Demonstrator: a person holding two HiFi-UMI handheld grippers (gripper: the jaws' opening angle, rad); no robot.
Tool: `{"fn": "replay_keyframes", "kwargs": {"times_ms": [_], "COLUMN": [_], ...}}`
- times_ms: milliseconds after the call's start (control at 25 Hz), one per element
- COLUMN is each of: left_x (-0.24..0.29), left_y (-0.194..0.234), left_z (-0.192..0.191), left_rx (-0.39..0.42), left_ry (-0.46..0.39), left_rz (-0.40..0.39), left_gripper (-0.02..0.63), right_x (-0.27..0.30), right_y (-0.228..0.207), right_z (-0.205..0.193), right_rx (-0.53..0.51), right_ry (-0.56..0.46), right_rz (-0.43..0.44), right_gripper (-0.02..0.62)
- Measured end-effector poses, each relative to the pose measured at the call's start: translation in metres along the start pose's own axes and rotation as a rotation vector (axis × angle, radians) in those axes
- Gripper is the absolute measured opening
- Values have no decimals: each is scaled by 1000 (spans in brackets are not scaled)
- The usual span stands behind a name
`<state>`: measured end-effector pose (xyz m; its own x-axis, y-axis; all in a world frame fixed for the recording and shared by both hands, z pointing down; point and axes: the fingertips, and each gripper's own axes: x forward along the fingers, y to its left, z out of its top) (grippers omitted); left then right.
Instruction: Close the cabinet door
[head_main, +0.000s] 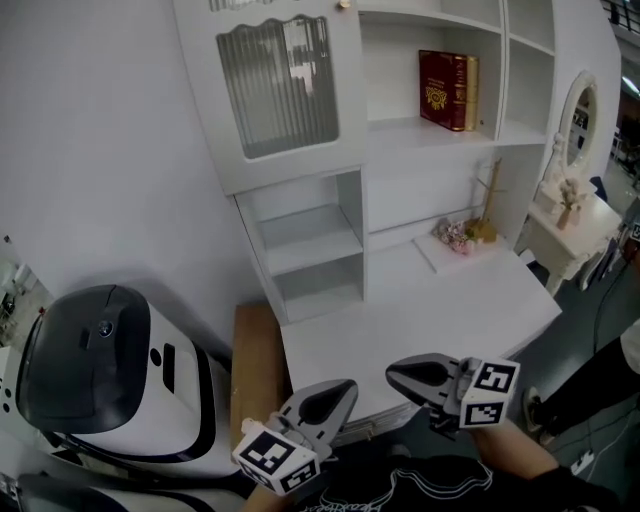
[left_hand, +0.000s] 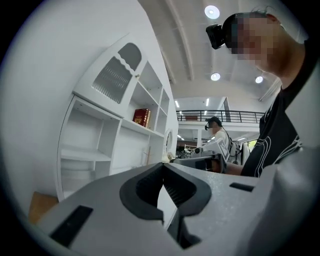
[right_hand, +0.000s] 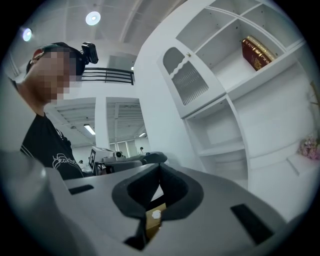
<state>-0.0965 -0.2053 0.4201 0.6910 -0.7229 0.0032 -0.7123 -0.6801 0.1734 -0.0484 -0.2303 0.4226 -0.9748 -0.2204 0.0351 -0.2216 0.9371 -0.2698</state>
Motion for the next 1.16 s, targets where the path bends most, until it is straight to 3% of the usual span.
{"fn": "replay_keyframes", "kwargs": {"times_ms": [240, 1160], "left_x": [-7, -18], "left_y": [3, 16], "left_z": [-9, -32], "left_rx": [-43, -79], "left_ry": [5, 33], "left_rz": [7, 96], "left_gripper": [5, 5], "right_x": [4, 7], "right_y": [5, 4], "right_z": [-17, -43], "right_rx": [-5, 57], "right_ry": [4, -3], "right_rz": [-39, -41], "right_gripper": [6, 6]}}
